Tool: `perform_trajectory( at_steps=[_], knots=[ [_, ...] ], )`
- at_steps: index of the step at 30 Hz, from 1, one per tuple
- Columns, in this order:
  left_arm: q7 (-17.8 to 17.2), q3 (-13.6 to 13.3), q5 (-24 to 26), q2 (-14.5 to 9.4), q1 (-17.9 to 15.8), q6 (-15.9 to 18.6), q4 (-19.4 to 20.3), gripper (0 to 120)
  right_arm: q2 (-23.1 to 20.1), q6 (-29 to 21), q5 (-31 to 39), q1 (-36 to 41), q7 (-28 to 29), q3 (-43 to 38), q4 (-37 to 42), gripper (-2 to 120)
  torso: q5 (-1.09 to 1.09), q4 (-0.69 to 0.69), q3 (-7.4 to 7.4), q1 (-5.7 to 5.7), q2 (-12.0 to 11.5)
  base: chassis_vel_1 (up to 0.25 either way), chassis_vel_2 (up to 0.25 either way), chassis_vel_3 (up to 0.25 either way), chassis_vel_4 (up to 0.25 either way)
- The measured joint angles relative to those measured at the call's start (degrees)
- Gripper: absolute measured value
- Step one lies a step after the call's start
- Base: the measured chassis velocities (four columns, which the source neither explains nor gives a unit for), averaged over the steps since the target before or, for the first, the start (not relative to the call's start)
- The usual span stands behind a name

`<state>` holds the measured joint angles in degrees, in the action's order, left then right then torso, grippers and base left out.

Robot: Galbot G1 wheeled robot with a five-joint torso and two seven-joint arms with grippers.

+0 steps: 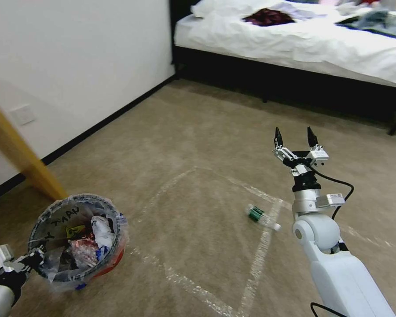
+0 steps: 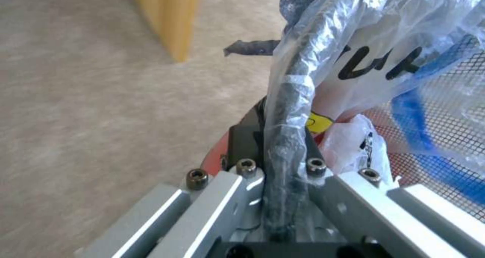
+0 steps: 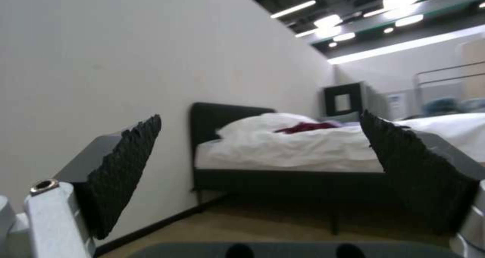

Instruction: Pick up the trash bin and place the garbage on the floor into it.

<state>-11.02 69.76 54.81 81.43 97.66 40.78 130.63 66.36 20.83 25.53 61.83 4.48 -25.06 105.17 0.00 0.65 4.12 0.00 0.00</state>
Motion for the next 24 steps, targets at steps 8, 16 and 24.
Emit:
perform_trajectory(
  at_steps=[8,16,24],
  knots=[
    [0.0,0.1,-0.1,0.0,0.0,0.0,0.1,0,0.4,0.2,-0.3,-0.1,0.0,0.1,-0.3,100,0.0,-0.01,0.0,0.0,0.0,-0.136,-0.129,-0.119,-0.131],
    [0.0,0.0,-0.1,0.2,0.0,0.0,0.3,0,0.5,0.2,-0.7,-0.2,0.0,0.5,-0.1,100,0.0,0.0,0.0,0.0,0.0,-0.126,-0.123,-0.114,-0.121],
    [0.0,0.3,0.0,0.2,0.4,0.0,0.7,0,0.9,0.3,-1.1,-0.1,0.0,0.8,-0.1,100,0.0,-0.05,0.0,0.0,0.0,-0.072,-0.068,-0.056,-0.063]
  ],
)
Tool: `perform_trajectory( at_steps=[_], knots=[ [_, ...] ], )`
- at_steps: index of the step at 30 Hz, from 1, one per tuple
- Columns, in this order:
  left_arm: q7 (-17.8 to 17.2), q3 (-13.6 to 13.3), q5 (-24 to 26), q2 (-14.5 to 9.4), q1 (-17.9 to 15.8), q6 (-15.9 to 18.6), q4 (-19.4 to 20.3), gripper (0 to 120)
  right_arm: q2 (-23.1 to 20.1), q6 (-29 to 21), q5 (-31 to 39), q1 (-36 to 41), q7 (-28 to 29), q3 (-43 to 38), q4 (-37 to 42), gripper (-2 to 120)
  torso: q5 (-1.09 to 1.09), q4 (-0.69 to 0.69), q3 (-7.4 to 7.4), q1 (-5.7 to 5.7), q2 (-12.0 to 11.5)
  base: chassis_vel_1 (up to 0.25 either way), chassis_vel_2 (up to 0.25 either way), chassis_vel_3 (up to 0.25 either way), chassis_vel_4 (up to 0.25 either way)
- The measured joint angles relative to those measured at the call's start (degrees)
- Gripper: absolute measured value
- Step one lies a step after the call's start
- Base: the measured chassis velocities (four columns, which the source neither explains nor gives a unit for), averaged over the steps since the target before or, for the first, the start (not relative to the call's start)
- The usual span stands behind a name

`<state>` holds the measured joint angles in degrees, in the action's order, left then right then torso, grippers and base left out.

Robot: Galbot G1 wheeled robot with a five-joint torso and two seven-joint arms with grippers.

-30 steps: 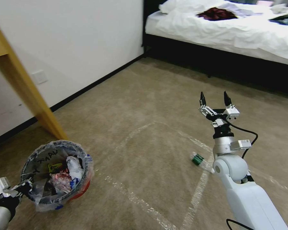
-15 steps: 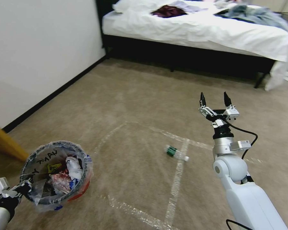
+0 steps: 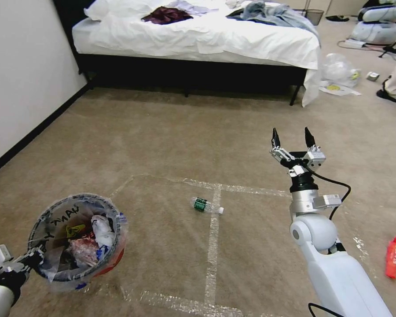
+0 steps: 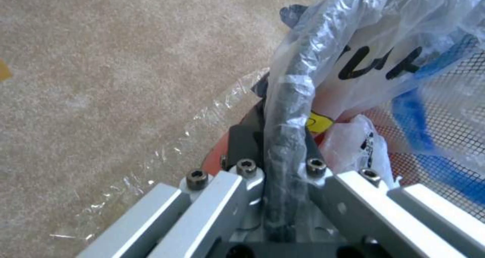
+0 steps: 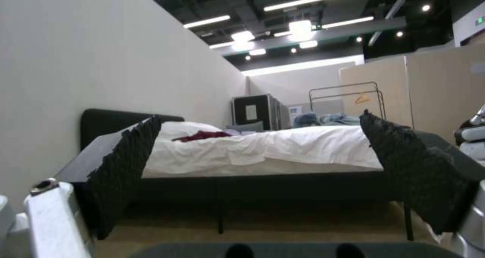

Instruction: Pick up the trash bin and place the garbage on the floor into it.

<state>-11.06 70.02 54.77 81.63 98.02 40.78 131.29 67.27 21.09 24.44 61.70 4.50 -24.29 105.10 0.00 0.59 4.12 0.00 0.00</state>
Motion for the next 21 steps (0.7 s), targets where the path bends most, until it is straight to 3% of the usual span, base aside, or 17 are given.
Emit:
perform_trajectory(
  at_steps=[21],
  knots=[
    [0.0,-0.3,-0.3,0.6,-0.2,-0.1,-0.1,0,0.0,0.4,-0.3,0.4,0.1,-0.3,-0.3,100,0.0,0.06,0.0,0.0,0.0,0.0,0.0,0.0,0.0]
  ],
)
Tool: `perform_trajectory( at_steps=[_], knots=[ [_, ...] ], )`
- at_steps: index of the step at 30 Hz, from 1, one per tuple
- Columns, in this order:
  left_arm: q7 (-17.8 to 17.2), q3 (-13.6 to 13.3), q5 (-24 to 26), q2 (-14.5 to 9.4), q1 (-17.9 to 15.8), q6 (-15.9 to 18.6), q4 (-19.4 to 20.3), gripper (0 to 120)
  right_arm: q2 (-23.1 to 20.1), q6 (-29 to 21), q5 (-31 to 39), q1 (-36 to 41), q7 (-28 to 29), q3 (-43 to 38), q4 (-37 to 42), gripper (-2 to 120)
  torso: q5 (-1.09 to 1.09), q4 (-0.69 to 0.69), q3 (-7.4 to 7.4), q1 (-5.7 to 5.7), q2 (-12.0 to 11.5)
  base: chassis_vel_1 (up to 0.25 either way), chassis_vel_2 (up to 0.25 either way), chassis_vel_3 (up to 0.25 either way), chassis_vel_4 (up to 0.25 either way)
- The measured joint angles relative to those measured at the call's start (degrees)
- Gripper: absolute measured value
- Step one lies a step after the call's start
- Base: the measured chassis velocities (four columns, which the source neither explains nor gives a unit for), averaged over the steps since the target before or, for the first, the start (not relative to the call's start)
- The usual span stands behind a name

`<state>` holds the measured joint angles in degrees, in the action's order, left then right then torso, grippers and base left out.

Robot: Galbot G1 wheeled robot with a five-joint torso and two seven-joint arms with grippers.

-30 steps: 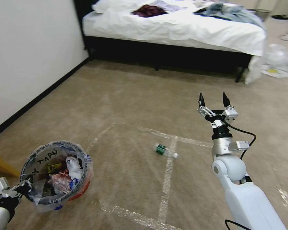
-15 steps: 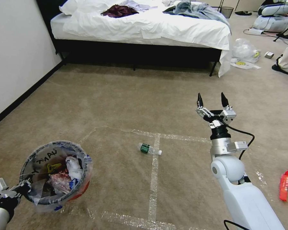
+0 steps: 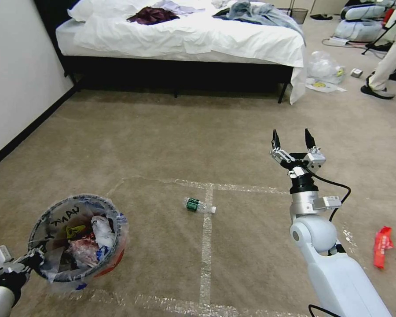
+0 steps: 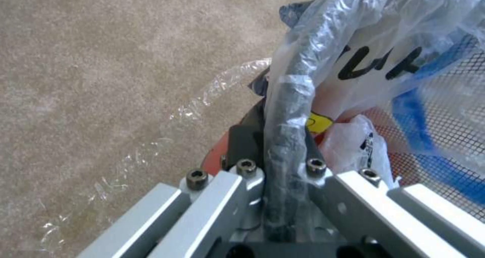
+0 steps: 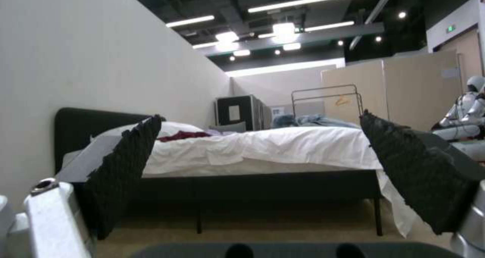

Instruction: Pick up the trash bin and place the garbage on the floor into it.

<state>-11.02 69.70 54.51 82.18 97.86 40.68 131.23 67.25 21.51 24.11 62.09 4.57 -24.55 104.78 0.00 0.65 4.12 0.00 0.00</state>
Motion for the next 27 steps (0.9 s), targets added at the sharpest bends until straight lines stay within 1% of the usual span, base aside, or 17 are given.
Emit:
perform_trajectory(
  at_steps=[1,7,13,27],
  knots=[
    [0.0,0.1,0.0,0.0,0.0,0.0,0.0,0,0.2,0.0,-0.1,-0.3,0.1,0.2,-0.1,100,0.0,-0.04,0.0,0.0,0.0,0.0,0.0,0.0,0.0],
    [-0.1,0.2,0.1,-0.1,-0.1,-0.1,-0.1,0,0.8,0.2,-1.3,-0.5,0.3,0.5,-0.7,100,0.0,-0.01,0.0,0.0,0.0,0.0,0.0,0.0,0.0],
    [-0.2,0.5,0.4,-0.3,-0.3,-0.1,-0.1,0,1.1,0.8,-1.9,-0.2,-0.9,0.8,-1.0,100,0.0,-0.01,0.0,0.0,0.0,0.0,0.0,0.0,0.0],
    [-0.1,0.6,0.3,0.0,0.0,-0.2,-0.2,0,1.3,0.9,-2.1,0.4,-0.9,0.8,-0.6,100,0.0,-0.02,0.0,0.0,0.0,0.0,0.0,0.0,0.0]
  ],
)
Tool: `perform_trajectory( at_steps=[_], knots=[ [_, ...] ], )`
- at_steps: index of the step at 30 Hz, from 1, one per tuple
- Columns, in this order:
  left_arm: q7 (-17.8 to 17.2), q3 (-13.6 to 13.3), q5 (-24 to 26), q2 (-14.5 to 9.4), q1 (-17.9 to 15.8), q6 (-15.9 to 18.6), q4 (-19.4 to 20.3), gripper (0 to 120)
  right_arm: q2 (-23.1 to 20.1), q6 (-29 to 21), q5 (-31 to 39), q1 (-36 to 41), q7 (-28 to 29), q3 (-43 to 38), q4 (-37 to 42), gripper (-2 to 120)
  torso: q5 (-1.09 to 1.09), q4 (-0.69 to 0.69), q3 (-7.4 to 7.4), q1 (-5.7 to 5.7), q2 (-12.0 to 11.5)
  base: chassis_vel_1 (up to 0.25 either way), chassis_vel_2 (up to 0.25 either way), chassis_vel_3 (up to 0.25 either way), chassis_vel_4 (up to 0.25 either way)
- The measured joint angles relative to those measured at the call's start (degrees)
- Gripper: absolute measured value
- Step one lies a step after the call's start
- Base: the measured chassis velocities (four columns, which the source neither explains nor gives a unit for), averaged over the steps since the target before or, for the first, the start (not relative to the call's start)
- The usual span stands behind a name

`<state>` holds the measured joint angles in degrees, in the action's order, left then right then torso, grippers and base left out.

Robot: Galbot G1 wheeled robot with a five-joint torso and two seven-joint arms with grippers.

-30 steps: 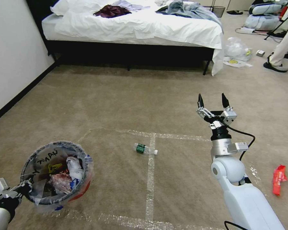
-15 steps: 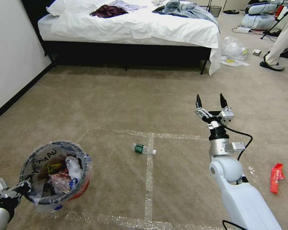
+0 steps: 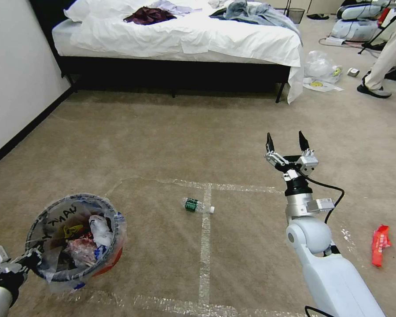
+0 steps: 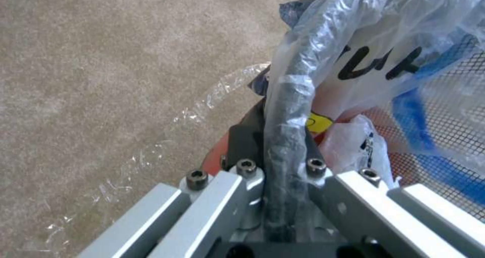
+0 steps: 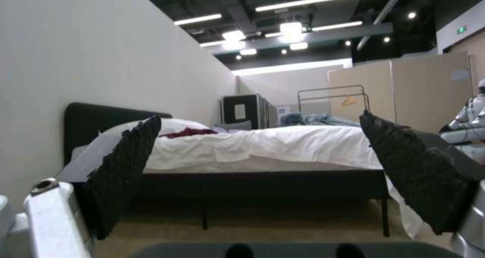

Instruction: Pick up the trash bin and place the garbage on the floor into it.

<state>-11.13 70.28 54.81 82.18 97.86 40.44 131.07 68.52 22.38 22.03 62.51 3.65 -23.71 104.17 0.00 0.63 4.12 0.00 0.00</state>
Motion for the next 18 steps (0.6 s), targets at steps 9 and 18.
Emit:
perform_trajectory(
  at_steps=[9,18],
  knots=[
    [0.0,0.0,0.0,0.1,0.1,-0.1,0.2,0,-0.1,0.1,-0.1,0.4,0.0,-0.2,0.3,100,0.0,0.0,0.0,0.0,0.0,0.0,0.0,0.0,0.0],
    [0.0,0.0,0.0,0.1,0.1,-0.2,0.2,0,-0.1,0.1,-0.2,0.5,0.0,-0.3,0.4,100,0.0,0.0,0.0,0.0,0.0,0.0,0.0,0.0,0.0]
  ],
)
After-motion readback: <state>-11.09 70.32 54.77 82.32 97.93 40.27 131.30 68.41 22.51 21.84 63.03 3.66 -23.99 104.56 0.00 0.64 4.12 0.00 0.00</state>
